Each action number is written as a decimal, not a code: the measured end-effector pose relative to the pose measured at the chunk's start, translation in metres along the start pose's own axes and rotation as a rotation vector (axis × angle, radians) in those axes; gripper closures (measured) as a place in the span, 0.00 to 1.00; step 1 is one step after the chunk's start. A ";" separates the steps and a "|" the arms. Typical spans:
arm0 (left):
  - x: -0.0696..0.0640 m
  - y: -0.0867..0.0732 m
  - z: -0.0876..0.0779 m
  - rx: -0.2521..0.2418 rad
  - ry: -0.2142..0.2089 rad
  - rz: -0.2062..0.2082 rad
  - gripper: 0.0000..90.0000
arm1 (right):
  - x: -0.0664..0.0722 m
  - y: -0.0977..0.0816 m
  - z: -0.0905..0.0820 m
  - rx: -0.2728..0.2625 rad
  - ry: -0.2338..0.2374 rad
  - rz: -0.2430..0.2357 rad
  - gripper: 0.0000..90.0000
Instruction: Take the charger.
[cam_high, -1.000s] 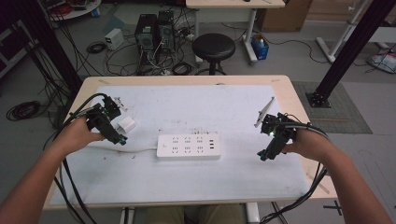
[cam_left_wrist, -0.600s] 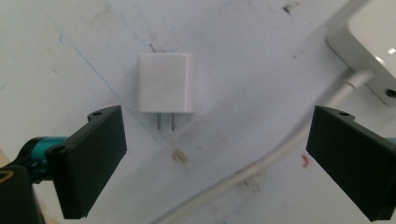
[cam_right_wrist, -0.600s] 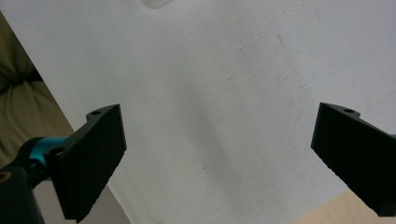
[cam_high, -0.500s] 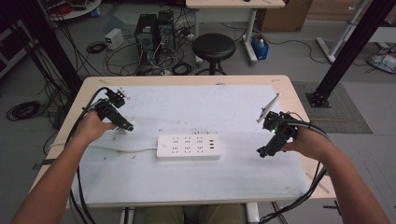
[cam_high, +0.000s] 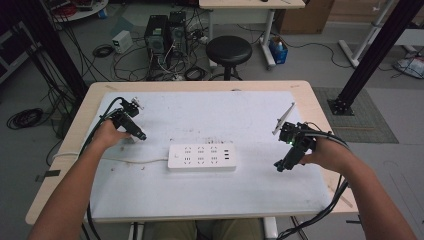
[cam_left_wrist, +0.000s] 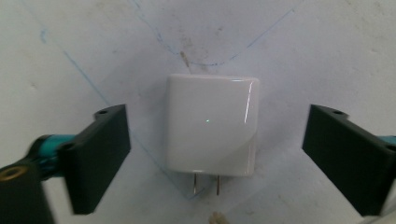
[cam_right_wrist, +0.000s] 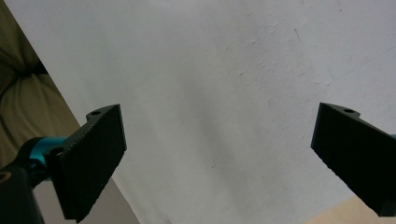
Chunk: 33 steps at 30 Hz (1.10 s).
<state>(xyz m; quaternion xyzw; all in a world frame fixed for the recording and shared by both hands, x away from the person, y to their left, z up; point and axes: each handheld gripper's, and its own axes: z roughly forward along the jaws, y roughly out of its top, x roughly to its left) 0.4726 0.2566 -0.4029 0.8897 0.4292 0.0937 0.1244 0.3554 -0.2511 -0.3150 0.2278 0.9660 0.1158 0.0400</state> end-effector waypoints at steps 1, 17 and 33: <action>0.000 0.000 0.000 0.000 0.000 0.000 0.15 | 0.000 0.000 0.000 0.000 0.000 0.000 0.03; 0.010 -0.005 0.012 -0.014 -0.061 -0.022 0.46 | -0.002 0.001 0.002 0.015 0.015 0.013 0.03; -0.004 -0.008 -0.019 -0.136 -0.069 0.028 0.47 | -0.001 0.000 0.002 0.003 -0.017 0.016 0.03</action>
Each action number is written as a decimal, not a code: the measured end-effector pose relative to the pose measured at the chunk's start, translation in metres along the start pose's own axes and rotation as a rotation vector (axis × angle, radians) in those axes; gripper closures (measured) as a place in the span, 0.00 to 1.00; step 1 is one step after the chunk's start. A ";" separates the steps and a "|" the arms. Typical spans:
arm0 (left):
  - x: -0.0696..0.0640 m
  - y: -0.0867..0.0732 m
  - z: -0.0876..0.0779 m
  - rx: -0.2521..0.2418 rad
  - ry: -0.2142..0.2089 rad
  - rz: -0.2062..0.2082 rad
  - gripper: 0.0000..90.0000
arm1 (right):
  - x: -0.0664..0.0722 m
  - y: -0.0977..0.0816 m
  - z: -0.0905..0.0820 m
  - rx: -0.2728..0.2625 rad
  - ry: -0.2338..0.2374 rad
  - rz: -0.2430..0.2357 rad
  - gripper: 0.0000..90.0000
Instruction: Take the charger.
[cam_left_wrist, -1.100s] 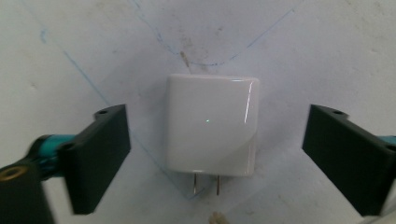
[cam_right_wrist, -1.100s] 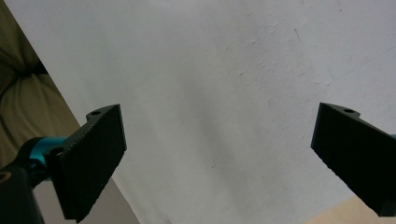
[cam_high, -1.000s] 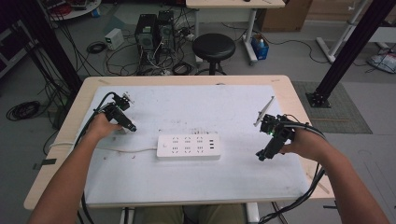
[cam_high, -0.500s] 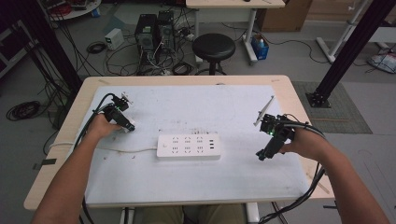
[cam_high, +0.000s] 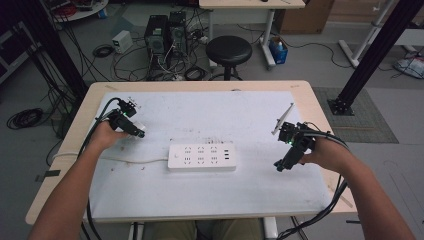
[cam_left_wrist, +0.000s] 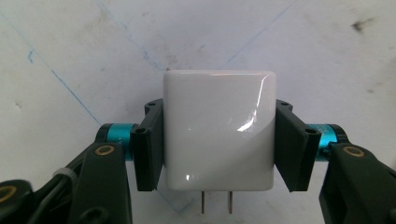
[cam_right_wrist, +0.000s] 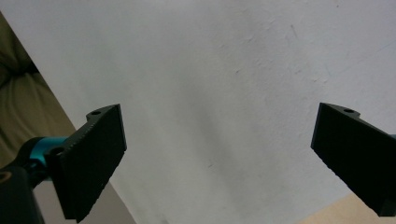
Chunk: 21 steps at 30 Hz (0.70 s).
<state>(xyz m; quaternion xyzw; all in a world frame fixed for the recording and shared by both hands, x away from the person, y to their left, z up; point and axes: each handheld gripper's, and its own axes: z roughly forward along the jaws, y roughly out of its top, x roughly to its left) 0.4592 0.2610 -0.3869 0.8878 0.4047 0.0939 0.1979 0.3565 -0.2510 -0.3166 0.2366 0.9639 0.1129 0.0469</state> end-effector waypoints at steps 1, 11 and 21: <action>-0.003 0.000 -0.005 -0.019 -0.007 0.009 0.47 | 0.000 -0.001 0.000 -0.006 -0.007 -0.003 0.03; -0.050 0.011 -0.059 -0.125 -0.020 0.155 0.47 | 0.000 -0.002 0.000 -0.050 -0.019 0.022 0.03; -0.102 0.022 -0.108 -0.174 -0.079 0.299 0.47 | 0.011 0.010 -0.003 -0.059 -0.024 -0.002 0.03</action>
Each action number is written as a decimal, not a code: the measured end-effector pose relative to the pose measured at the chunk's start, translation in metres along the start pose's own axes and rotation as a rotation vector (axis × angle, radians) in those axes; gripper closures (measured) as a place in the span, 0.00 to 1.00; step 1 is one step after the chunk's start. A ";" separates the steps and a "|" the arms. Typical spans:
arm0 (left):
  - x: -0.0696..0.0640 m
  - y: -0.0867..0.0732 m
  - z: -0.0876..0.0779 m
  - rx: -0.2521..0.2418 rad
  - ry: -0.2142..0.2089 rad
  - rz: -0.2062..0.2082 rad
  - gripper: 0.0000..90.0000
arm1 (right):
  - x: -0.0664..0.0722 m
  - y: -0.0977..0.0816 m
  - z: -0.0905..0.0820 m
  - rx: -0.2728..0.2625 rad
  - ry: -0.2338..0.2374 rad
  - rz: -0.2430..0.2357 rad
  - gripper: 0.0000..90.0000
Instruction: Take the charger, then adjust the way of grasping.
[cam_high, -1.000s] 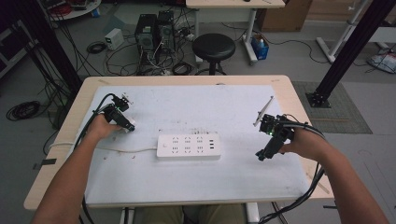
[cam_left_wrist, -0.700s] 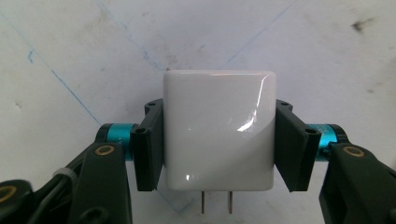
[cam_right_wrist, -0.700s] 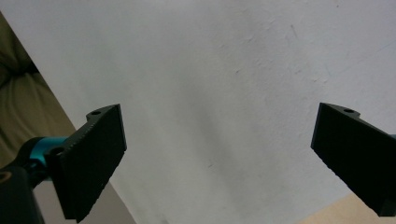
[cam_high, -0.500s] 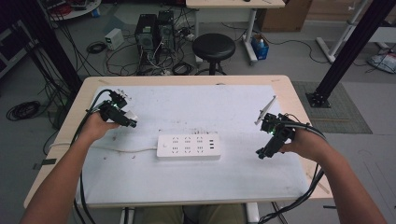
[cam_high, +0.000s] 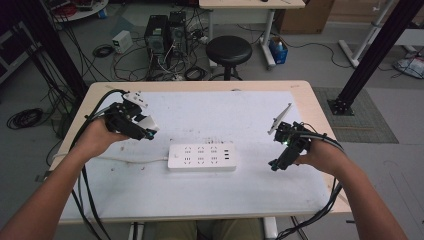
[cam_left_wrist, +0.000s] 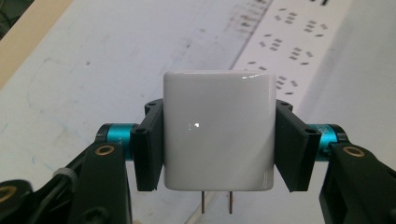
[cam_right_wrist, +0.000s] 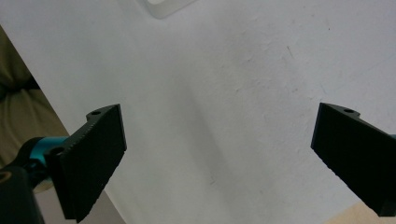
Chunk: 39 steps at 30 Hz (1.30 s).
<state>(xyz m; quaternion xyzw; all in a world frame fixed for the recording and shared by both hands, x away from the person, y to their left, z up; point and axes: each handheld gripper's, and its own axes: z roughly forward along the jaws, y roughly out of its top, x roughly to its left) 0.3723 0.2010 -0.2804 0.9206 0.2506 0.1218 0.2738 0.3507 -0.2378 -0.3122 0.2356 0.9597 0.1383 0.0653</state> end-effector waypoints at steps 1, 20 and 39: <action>-0.005 0.002 -0.001 0.001 -0.004 0.013 0.47 | 0.001 0.001 -0.001 -0.012 -0.002 -0.002 0.03; -0.048 0.020 -0.004 -0.002 -0.027 0.153 0.47 | 0.007 0.016 -0.002 -0.047 -0.017 -0.003 0.03; -0.065 0.032 0.013 0.010 -0.106 0.246 0.47 | 0.016 0.008 -0.005 -0.178 0.047 0.119 0.05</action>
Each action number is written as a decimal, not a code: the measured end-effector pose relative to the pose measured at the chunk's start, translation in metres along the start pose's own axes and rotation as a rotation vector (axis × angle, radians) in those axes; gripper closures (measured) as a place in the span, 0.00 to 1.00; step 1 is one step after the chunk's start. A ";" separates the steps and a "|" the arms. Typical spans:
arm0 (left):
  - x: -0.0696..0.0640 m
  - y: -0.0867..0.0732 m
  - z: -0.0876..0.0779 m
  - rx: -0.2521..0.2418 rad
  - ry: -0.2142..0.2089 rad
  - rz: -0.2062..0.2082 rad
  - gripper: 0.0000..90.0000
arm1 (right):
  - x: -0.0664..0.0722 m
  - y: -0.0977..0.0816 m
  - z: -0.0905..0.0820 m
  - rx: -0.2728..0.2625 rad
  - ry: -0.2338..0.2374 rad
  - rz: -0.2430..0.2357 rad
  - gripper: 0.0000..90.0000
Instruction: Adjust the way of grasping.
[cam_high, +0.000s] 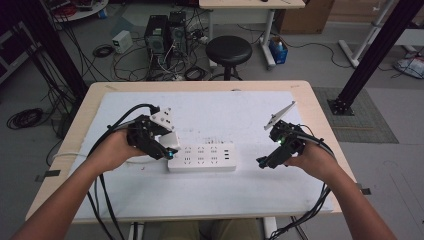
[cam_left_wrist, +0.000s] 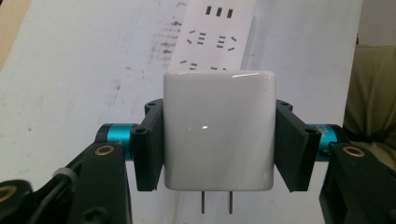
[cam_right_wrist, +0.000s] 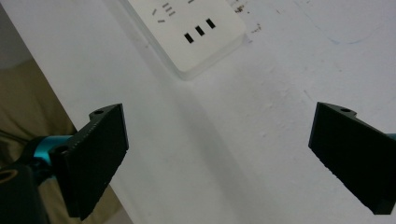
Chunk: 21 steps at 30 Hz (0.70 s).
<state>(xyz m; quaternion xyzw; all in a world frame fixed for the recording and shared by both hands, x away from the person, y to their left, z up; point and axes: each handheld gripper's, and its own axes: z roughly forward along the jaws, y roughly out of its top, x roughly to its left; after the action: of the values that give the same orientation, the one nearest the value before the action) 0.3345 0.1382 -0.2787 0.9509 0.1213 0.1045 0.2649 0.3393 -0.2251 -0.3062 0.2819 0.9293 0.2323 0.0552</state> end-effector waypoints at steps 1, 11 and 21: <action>-0.001 0.001 0.002 -0.006 -0.008 -0.002 0.47 | 0.000 -0.001 0.001 -0.013 0.007 0.019 0.05; -0.010 0.011 0.022 0.008 -0.040 0.067 0.47 | -0.001 -0.009 0.011 -0.129 0.121 0.239 0.05; -0.020 0.026 0.036 -0.041 -0.073 0.137 0.47 | 0.001 -0.013 0.020 -0.249 0.346 0.502 0.05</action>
<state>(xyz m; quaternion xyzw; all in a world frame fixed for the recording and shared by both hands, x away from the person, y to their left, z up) 0.3300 0.0938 -0.2979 0.9546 0.0441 0.0900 0.2807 0.3363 -0.2262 -0.3297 0.4497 0.7908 0.3947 -0.1286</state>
